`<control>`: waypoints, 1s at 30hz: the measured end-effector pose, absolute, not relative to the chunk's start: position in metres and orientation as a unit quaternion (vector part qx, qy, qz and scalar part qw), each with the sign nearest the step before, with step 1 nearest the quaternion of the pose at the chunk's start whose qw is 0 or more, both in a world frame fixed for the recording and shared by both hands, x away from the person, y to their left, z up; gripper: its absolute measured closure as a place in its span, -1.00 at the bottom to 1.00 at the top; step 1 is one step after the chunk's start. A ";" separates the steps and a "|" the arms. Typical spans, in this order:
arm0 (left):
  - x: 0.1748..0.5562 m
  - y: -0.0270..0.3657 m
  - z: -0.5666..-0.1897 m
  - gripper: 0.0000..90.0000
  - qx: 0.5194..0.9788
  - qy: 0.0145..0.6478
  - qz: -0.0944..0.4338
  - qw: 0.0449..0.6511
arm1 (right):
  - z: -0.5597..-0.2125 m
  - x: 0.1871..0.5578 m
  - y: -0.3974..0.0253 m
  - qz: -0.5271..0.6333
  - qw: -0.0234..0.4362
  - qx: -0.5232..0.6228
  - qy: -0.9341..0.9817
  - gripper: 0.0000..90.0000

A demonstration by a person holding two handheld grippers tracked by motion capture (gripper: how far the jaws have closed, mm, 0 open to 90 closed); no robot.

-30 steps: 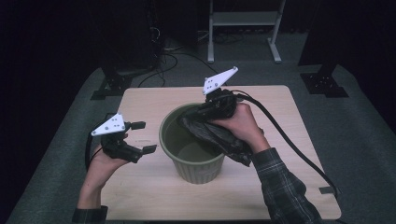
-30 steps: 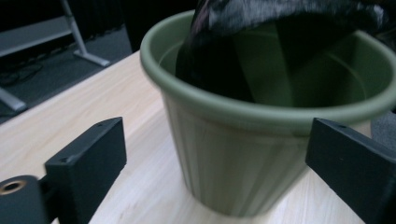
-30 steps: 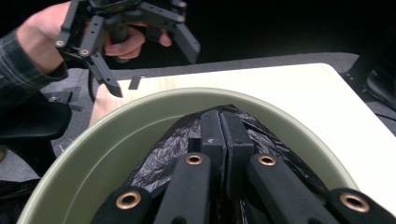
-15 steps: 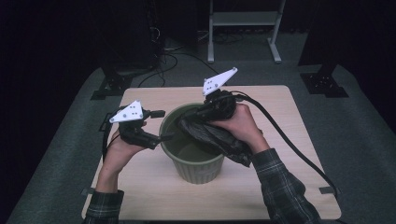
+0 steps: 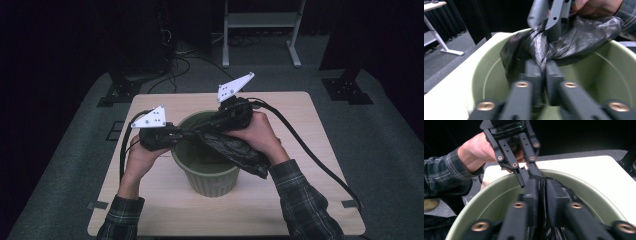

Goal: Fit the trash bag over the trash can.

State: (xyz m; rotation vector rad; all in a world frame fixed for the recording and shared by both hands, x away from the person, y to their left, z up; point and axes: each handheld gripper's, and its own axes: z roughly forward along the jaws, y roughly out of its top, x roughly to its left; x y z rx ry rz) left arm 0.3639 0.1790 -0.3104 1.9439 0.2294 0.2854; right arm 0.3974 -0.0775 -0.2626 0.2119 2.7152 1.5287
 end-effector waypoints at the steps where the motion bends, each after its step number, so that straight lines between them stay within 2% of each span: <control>1: 0.364 0.180 -0.310 0.95 0.822 0.102 0.120 0.547 | -0.263 0.397 -0.077 0.489 0.009 0.068 0.869 0.63; 4: 0.364 0.186 -0.310 0.95 0.822 0.114 0.121 0.545 | -0.263 0.398 -0.086 0.489 0.021 0.084 0.868 0.38; 13: 0.365 0.200 -0.311 0.95 0.813 0.141 0.127 0.550 | -0.270 0.393 -0.141 0.504 0.035 0.129 0.853 0.12; 30: 0.365 0.208 -0.312 0.95 0.812 0.153 0.134 0.546 | -0.286 0.356 -0.248 0.530 0.065 0.198 0.822 0.08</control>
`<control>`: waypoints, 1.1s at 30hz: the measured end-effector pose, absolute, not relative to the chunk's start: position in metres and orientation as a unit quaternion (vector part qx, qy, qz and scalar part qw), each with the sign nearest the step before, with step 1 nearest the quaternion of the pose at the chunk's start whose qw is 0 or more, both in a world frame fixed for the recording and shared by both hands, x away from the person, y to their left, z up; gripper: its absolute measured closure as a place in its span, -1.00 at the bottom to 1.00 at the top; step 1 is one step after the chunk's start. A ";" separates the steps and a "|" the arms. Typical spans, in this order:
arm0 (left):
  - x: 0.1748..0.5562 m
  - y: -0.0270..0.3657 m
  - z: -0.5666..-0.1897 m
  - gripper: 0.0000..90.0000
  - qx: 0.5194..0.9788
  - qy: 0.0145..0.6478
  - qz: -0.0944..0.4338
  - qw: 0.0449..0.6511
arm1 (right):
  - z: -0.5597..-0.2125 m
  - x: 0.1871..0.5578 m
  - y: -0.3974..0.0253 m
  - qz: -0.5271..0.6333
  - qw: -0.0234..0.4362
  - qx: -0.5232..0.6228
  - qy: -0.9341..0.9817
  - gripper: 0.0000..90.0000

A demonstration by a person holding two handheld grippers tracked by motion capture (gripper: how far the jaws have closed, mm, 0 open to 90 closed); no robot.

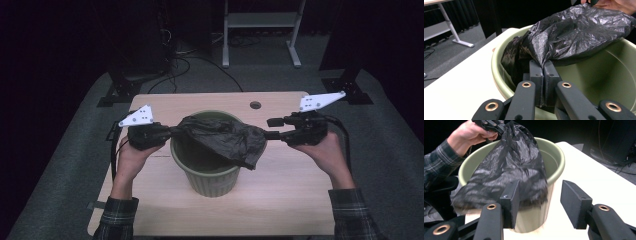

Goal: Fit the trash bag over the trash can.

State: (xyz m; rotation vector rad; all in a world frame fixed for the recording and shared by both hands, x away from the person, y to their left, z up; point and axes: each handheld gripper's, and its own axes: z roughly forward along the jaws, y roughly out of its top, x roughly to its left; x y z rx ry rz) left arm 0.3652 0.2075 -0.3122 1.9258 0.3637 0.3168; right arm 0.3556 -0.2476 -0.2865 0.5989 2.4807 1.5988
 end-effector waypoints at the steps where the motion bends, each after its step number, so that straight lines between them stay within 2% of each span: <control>1: 0.365 0.208 -0.312 0.95 0.812 0.153 0.134 0.546 | -0.286 0.356 -0.248 0.530 0.065 0.198 0.822 0.08; 6: 0.365 0.209 -0.312 0.94 0.812 0.155 0.133 0.547 | -0.298 0.349 -0.260 0.534 0.057 0.208 0.818 0.08; 15: 0.366 0.206 -0.314 0.94 0.816 0.152 0.126 0.543 | -0.309 0.356 -0.248 0.541 0.031 0.203 0.815 0.08; 17: 0.366 0.204 -0.315 0.94 0.819 0.150 0.125 0.539 | -0.308 0.358 -0.243 0.545 0.026 0.198 0.814 0.16; 20: 0.366 0.199 -0.316 0.94 0.824 0.144 0.119 0.535 | -0.306 0.360 -0.236 0.545 0.023 0.185 0.817 0.39; 23: 0.366 0.194 -0.317 0.93 0.828 0.140 0.115 0.530 | -0.304 0.362 -0.228 0.537 0.023 0.175 0.825 0.73; 26: 0.366 0.190 -0.319 0.88 0.832 0.135 0.113 0.526 | -0.303 0.364 -0.222 0.535 0.026 0.167 0.828 0.90; 30: 0.365 0.187 -0.318 0.69 0.832 0.136 0.120 0.525 | -0.299 0.368 -0.214 0.542 0.028 0.162 0.824 0.96; 33: 0.363 0.188 -0.316 0.39 0.828 0.143 0.134 0.525 | -0.293 0.371 -0.205 0.548 0.027 0.154 0.821 0.96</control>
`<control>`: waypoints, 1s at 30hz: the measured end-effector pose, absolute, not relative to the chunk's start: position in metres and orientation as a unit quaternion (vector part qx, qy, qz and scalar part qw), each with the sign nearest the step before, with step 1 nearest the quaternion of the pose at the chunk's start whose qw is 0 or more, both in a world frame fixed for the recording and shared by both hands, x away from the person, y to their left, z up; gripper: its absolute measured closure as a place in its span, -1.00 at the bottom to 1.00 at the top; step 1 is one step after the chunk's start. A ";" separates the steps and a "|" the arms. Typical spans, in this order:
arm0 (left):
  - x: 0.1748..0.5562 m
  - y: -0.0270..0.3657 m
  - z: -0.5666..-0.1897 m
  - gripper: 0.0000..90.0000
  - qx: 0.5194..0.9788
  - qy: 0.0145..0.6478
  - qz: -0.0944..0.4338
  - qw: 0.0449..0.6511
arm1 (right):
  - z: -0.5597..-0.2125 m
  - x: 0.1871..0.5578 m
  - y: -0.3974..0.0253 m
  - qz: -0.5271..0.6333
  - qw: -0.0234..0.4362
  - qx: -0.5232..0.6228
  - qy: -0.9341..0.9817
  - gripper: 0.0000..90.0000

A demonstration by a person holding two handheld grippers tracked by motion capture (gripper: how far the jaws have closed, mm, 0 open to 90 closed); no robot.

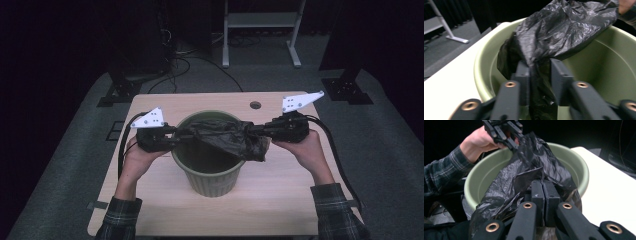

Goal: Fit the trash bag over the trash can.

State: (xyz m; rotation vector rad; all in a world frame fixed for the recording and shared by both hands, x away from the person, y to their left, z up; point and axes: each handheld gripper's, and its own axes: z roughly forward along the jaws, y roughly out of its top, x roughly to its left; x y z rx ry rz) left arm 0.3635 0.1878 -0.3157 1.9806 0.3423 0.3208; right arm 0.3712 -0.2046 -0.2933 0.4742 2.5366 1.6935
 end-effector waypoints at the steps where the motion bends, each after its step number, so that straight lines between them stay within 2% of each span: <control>1: 0.363 0.189 -0.314 0.31 0.827 0.145 0.139 0.525 | -0.292 0.372 -0.202 0.548 0.028 0.152 0.822 0.96; 4: 0.360 0.195 -0.309 0.04 0.817 0.153 0.156 0.533 | -0.288 0.373 -0.197 0.545 0.031 0.148 0.824 0.96; 11: 0.354 0.211 -0.297 -0.19 0.802 0.166 0.177 0.547 | -0.285 0.373 -0.198 0.538 0.041 0.153 0.828 0.96; 14: 0.354 0.213 -0.292 -0.17 0.790 0.160 0.176 0.565 | -0.286 0.373 -0.201 0.539 0.043 0.154 0.827 0.96; 18: 0.359 0.200 -0.288 0.02 0.797 0.135 0.150 0.569 | -0.284 0.372 -0.205 0.541 0.043 0.155 0.825 0.96; 24: 0.370 0.174 -0.302 0.04 0.828 0.121 0.095 0.539 | -0.275 0.371 -0.205 0.561 0.042 0.144 0.814 0.97; 30: 0.367 0.163 -0.310 0.06 0.840 0.110 0.077 0.526 | -0.269 0.379 -0.188 0.562 0.037 0.130 0.816 0.97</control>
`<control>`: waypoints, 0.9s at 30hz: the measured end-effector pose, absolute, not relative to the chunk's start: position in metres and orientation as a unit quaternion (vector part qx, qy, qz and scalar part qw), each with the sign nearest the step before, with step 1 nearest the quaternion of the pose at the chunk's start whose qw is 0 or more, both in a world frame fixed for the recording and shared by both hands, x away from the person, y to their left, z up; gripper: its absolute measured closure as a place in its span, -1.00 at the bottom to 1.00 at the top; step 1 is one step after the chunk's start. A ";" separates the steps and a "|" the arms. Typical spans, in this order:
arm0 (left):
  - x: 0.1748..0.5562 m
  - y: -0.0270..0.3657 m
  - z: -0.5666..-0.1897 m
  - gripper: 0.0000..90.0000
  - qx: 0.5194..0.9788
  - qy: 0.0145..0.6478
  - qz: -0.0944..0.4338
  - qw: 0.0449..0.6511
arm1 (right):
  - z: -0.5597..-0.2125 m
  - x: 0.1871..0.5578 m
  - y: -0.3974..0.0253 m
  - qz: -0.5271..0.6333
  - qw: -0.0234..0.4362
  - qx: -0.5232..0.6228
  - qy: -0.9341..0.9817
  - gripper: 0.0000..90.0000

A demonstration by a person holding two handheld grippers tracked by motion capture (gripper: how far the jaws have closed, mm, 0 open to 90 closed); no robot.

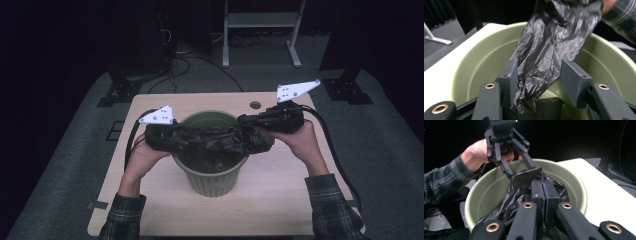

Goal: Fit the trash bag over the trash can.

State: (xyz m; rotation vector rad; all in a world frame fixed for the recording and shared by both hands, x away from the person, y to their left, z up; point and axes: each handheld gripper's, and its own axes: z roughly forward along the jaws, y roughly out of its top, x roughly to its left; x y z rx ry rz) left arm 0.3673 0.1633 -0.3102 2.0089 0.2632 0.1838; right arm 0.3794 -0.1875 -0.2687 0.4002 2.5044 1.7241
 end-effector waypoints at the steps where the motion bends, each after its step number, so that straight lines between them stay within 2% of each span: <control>1: 0.367 0.163 -0.310 0.06 0.841 0.107 0.076 0.526 | -0.267 0.381 -0.183 0.562 0.037 0.128 0.816 0.97; 13: 0.364 0.159 -0.311 0.02 0.844 0.095 0.074 0.523 | -0.247 0.400 -0.115 0.577 0.021 0.090 0.812 0.97; 16: 0.363 0.159 -0.310 -0.06 0.841 0.097 0.085 0.526 | -0.245 0.401 -0.103 0.575 0.018 0.085 0.814 0.97; 21: 0.361 0.165 -0.302 -0.08 0.822 0.103 0.107 0.550 | -0.251 0.404 -0.093 0.570 0.015 0.088 0.817 0.97; 27: 0.363 0.157 -0.302 -0.16 0.821 0.109 0.124 0.546 | -0.248 0.402 -0.085 0.581 0.000 0.077 0.811 0.97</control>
